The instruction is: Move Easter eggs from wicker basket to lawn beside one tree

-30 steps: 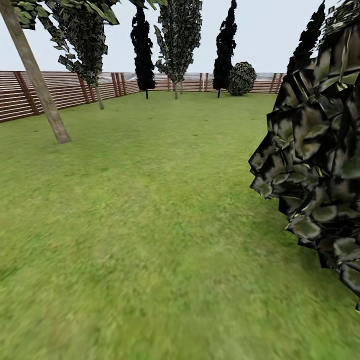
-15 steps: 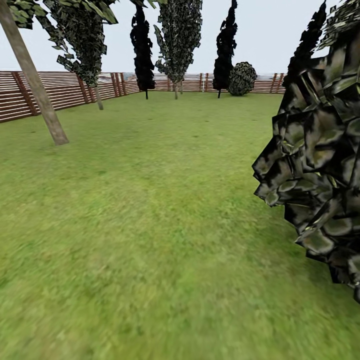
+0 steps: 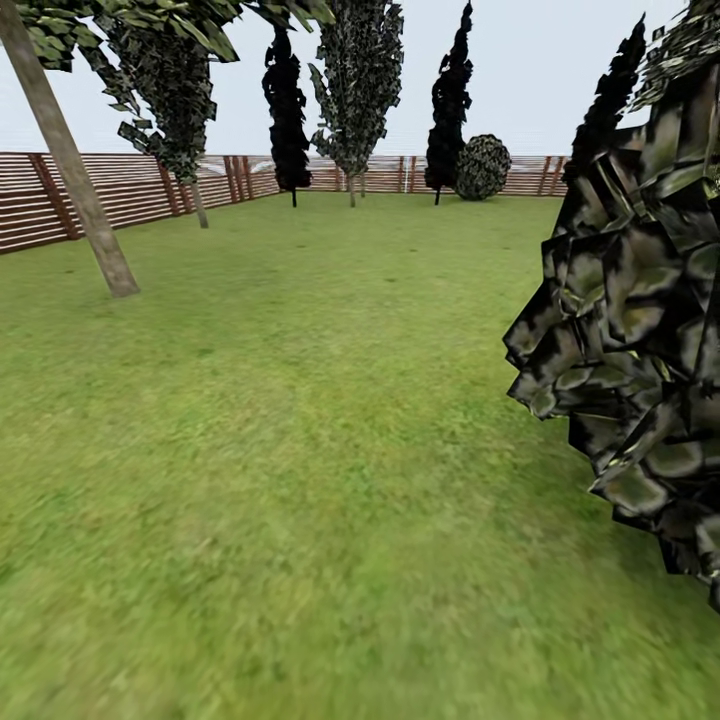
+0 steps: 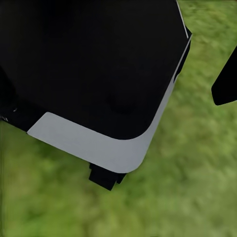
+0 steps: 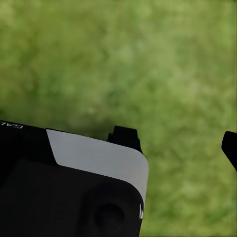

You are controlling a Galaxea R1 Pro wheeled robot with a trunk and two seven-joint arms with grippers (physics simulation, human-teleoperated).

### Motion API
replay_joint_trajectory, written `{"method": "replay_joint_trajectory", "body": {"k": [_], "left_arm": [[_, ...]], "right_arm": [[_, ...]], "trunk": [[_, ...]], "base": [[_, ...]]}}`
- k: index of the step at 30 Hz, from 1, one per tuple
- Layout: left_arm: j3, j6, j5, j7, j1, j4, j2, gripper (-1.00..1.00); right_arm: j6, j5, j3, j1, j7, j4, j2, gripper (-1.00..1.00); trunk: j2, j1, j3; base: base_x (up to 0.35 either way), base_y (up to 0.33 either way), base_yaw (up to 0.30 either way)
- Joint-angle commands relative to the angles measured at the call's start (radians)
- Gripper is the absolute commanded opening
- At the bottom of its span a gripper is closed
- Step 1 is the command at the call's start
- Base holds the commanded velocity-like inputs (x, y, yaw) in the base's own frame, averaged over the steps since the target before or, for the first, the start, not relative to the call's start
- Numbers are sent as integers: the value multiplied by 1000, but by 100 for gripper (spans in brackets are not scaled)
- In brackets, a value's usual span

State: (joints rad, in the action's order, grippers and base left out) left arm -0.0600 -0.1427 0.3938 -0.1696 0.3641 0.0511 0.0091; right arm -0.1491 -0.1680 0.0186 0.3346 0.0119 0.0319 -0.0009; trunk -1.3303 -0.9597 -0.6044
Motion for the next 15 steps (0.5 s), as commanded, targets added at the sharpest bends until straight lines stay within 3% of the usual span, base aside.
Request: {"method": "replay_joint_trajectory", "body": {"k": [1, 11, 15], "left_arm": [[-6, -2, -1, -3, 1, 1, 0, 100], [-6, -3, -1, -2, 1, 2, 1, 100], [-6, -3, -1, -2, 1, 2, 1, 100]], "right_arm": [[-6, -4, 1, 1, 0, 3, 0, 100], [-6, -4, 1, 1, 0, 3, 0, 100], [-5, -3, 1, 1, -4, 3, 1, 100]], "trunk": [[0, 0, 1], [0, 0, 9], [0, 0, 9]], "base": [[0, 0, 0], [5, 0, 0], [245, 0, 0]]}}
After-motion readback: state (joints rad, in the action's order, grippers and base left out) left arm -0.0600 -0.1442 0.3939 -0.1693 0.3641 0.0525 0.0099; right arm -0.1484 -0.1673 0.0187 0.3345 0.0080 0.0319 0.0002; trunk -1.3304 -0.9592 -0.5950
